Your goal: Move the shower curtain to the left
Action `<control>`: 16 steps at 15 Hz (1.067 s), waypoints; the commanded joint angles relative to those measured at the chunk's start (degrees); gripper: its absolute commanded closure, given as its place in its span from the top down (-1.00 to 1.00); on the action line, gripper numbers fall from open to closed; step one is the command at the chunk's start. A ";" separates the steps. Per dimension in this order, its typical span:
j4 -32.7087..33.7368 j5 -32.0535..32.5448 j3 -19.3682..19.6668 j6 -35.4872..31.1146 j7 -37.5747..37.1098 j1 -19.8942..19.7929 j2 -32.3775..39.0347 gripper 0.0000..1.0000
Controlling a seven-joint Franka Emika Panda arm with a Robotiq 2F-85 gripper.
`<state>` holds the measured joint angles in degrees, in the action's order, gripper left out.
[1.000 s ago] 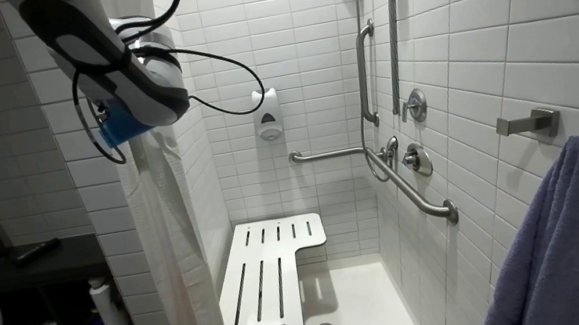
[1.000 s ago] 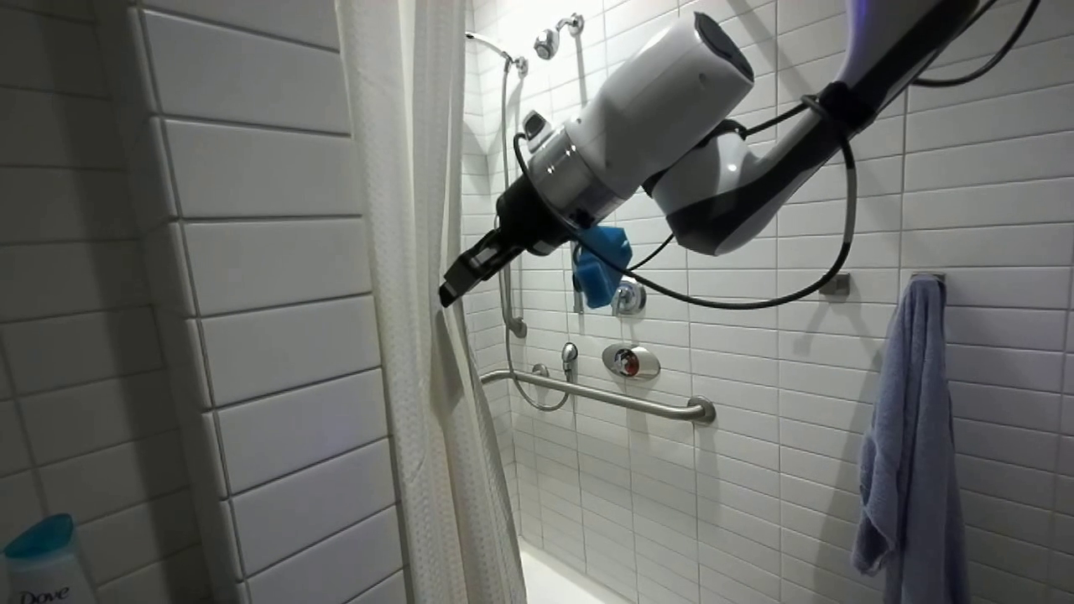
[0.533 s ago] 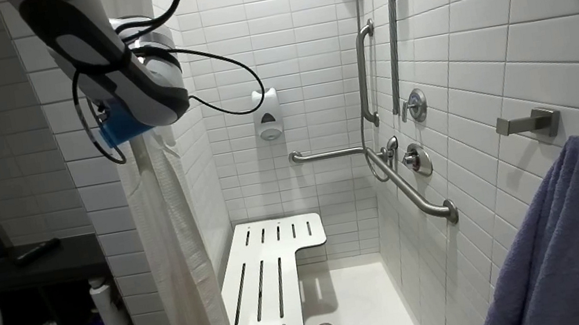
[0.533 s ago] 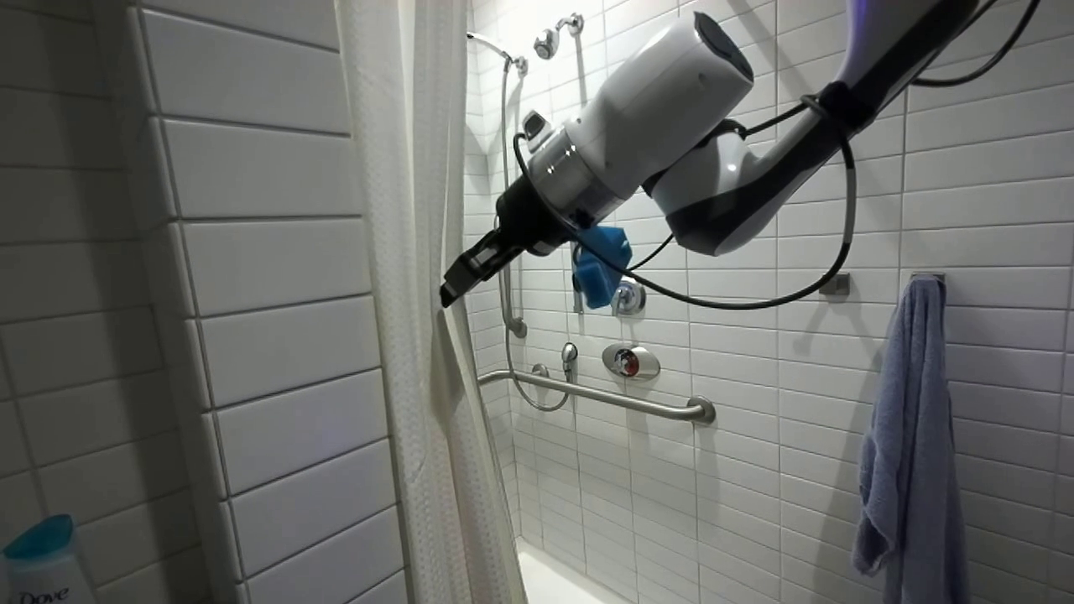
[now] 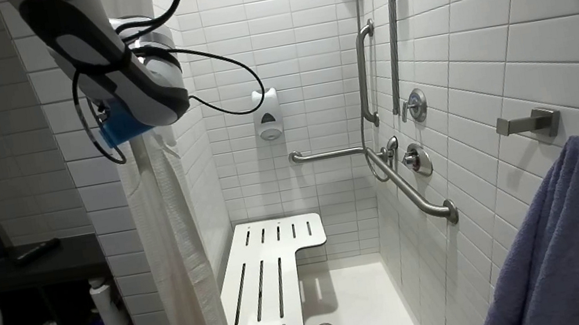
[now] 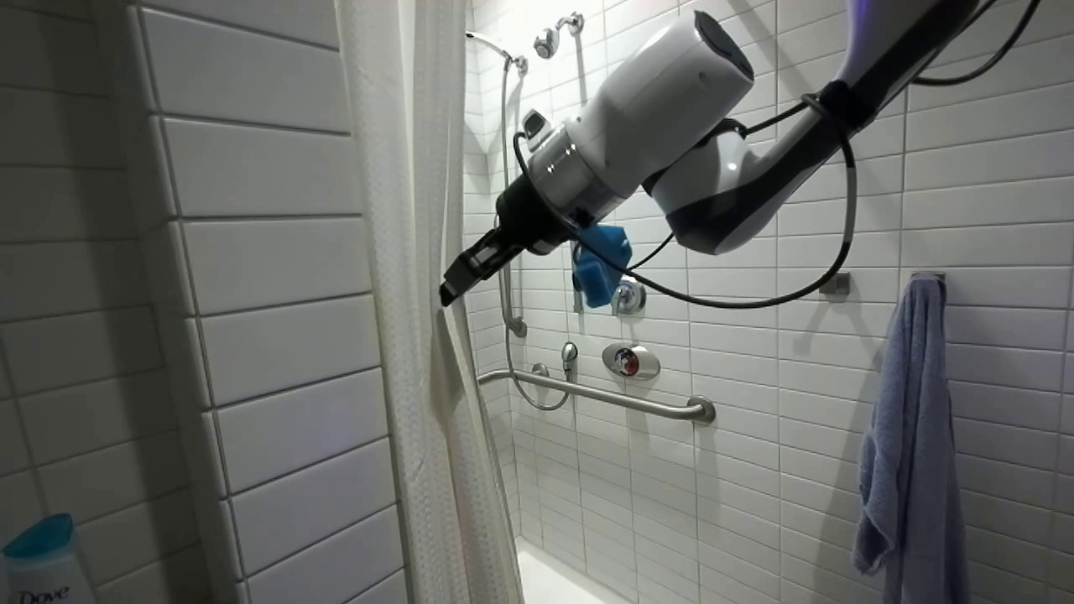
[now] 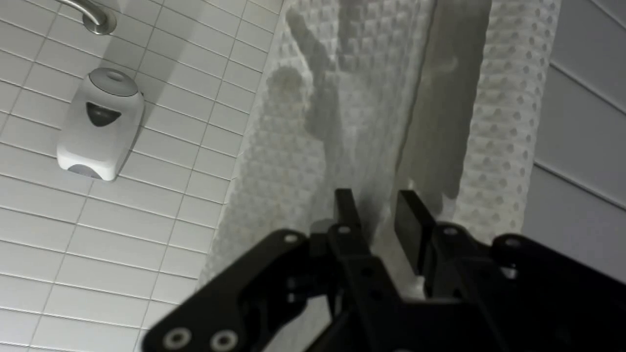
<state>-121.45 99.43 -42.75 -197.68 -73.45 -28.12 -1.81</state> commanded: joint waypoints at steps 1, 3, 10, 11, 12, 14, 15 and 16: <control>-0.50 1.09 -0.29 -0.64 -0.04 0.21 0.44 -0.85; -1.24 2.72 -1.37 -0.17 -0.05 1.51 1.67 -1.00; -1.37 0.55 -2.02 0.64 -0.02 2.29 0.99 -0.76; -1.37 0.55 -1.96 0.64 -0.01 2.27 0.99 -0.64; -1.38 0.55 -1.90 0.64 -0.01 2.25 1.05 -0.48; -1.38 0.56 -1.71 0.62 0.02 2.14 1.20 -0.44; -1.38 0.56 -1.72 0.62 0.02 2.13 1.25 -0.44; -1.38 0.56 -1.74 0.62 0.02 2.14 1.31 -0.44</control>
<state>-122.83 99.99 -44.50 -197.06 -73.43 -25.98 -0.49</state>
